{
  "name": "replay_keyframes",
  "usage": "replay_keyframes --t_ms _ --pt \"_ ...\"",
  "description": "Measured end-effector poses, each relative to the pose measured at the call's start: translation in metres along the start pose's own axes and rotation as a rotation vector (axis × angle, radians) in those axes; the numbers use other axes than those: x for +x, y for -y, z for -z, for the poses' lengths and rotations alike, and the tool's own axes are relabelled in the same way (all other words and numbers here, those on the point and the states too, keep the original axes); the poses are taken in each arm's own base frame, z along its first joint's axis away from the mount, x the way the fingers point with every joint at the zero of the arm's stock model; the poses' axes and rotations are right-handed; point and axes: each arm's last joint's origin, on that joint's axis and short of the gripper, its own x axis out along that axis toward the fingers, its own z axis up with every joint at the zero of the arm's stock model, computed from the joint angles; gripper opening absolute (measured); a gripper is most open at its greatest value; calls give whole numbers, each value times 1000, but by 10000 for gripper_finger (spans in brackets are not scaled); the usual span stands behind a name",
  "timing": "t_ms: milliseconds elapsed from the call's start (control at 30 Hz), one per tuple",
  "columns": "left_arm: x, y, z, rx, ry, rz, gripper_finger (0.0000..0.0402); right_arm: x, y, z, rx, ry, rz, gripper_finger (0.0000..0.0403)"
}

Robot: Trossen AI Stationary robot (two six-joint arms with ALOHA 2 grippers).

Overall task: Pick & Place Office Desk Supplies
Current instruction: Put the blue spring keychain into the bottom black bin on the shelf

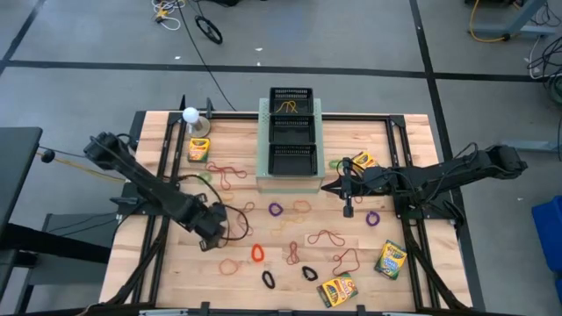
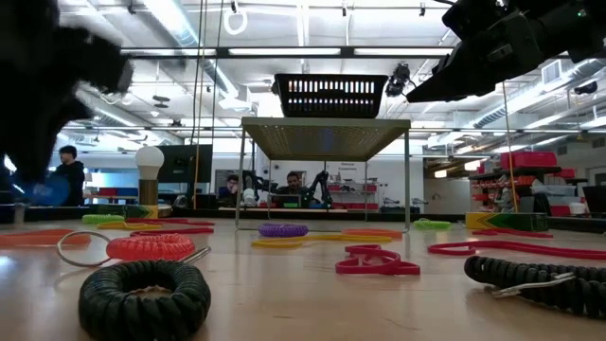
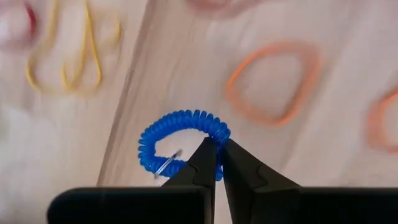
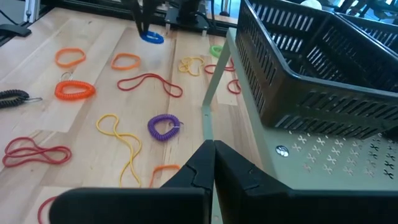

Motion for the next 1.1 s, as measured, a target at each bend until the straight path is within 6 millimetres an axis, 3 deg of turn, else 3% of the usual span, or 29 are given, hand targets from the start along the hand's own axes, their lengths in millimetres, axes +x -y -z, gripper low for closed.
replay_keyframes --t_ms 233,400,567,800,1100 --pt "-64 2 -31 21 322 74 20 0 0 0 0 0 0 13" --pt "-106 -8 -62 7 535 85 21 0 0 -1 2 11 1 13" --pt "-132 -28 -102 -9 732 12 22 0 0 -3 6 30 4 13" --pt "-131 -64 -158 26 914 0 23 0 0 -3 6 30 4 13" --pt "-86 -90 -210 96 935 55 23 0 0 -3 6 29 4 13"
